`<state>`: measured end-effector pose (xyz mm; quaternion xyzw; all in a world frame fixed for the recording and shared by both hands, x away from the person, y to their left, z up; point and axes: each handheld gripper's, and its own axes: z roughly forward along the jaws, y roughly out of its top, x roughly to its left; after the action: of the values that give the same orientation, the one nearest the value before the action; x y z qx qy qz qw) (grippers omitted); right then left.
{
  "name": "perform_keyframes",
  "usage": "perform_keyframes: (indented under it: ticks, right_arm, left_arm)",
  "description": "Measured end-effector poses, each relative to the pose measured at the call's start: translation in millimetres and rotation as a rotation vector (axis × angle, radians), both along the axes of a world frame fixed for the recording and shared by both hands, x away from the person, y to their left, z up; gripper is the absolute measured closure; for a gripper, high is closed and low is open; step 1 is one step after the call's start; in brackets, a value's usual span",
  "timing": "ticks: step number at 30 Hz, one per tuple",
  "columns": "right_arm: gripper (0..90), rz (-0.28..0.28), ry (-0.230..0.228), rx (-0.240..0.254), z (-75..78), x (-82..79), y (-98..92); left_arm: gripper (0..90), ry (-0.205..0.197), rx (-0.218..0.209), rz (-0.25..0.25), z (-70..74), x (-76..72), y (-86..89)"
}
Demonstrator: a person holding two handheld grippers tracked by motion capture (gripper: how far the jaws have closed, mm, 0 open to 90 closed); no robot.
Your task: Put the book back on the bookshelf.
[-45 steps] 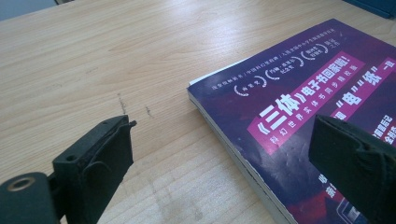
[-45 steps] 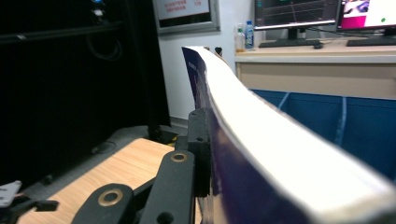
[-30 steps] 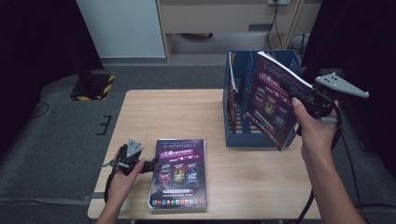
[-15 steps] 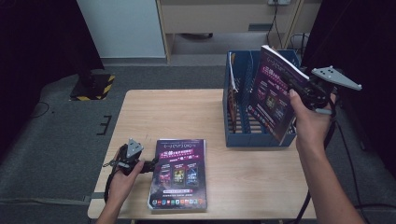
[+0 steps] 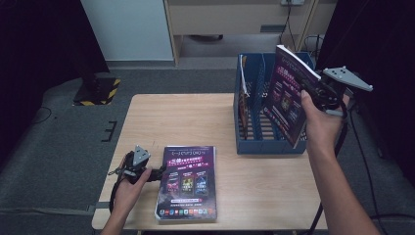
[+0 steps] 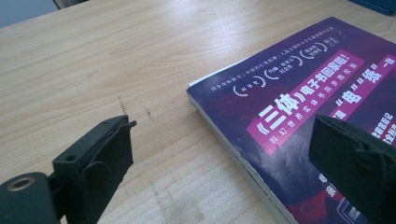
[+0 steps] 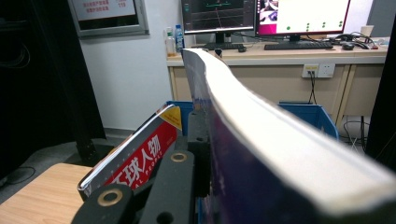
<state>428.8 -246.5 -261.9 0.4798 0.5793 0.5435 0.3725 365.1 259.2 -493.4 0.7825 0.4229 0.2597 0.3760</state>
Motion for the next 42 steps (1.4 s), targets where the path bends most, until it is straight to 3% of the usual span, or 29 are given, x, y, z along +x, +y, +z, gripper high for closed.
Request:
perform_keyframes:
  ticks: [9, 21, 29, 42]
  right_arm:
    - [82.0, -0.012, 0.008, -0.016, -4.6, 7.7, 3.3]
    - [81.9, -0.051, 0.014, 0.009, -12.3, 25.7, 8.5]
    - [81.9, -0.075, 0.035, 0.02, -20.7, 44.7, 11.6]
    - [81.9, -0.076, 0.044, -0.009, -32.4, 76.8, 28.3]
  left_arm:
    - [5.6, 0.005, -0.009, 0.003, 0.1, -0.1, 1.1]
    - [5.6, 0.003, -0.006, 0.001, 0.4, -0.7, 0.9]
    - [5.6, 0.004, 0.0, -0.004, -0.2, -0.3, 0.0]
    - [5.6, 0.003, -0.002, 0.0, -1.6, 1.5, -0.1]
